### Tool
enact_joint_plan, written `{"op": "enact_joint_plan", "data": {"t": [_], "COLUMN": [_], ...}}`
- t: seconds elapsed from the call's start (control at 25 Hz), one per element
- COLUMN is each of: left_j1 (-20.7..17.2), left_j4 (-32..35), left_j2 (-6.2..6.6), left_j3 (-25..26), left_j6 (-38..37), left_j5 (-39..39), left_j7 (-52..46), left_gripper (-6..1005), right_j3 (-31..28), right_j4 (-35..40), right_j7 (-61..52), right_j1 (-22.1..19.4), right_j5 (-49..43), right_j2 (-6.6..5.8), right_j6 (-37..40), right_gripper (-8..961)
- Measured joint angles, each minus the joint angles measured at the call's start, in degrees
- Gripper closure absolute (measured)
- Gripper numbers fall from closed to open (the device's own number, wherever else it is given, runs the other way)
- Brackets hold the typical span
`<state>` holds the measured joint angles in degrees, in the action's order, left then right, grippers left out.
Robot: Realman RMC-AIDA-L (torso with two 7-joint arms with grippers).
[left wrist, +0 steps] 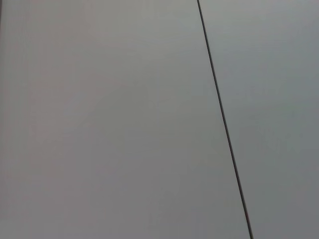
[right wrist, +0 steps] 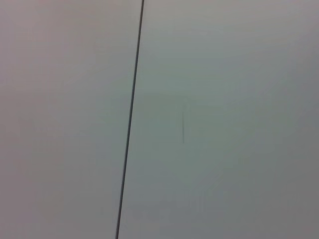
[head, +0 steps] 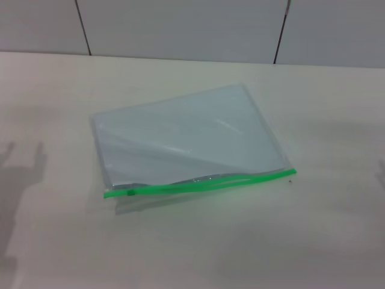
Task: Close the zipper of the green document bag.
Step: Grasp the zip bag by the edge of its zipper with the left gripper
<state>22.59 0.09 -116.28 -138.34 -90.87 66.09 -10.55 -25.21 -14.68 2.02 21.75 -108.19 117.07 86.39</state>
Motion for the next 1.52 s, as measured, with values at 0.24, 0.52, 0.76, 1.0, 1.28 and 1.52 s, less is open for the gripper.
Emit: {"op": "enact_joint_plan", "data": {"t": [0.24,0.52,0.76,1.0,1.28,1.52], "left_j1": [0.0,0.0,1.1,1.9,0.3,-1.7], "left_j4": [0.0,0.0,-0.5,-2.2,-2.5,-2.9], "left_j2": [0.0,0.0,0.28,0.15,0.39,0.35], "left_j3": [0.0,-0.1,-3.8,-8.7,-16.3,-19.5], "left_j6": [0.0,0.0,0.6,0.4,-0.2,-1.3], "left_j5": [0.0,-0.2,-8.4,-20.9,-32.4,-34.3], "left_j7": [-0.1,-0.1,3.3,13.2,20.3,22.3], "left_gripper": [414,419,418,417,418,418], "right_j3": [0.1,0.1,0.2,0.2,0.2,0.1], "right_j4": [0.0,-0.1,-0.3,-0.3,0.1,0.2], "right_j7": [0.0,0.0,0.0,0.0,0.0,0.0], "right_j1": [0.1,0.2,0.3,0.6,0.7,0.7], "right_j5": [0.0,0.0,0.0,0.0,0.3,0.4], "right_j2": [0.0,0.0,-0.03,-0.09,-0.09,-0.09], "right_j6": [0.0,0.0,-0.1,-0.4,-0.7,-0.8], "right_gripper": [59,60,60,60,61,61]}}
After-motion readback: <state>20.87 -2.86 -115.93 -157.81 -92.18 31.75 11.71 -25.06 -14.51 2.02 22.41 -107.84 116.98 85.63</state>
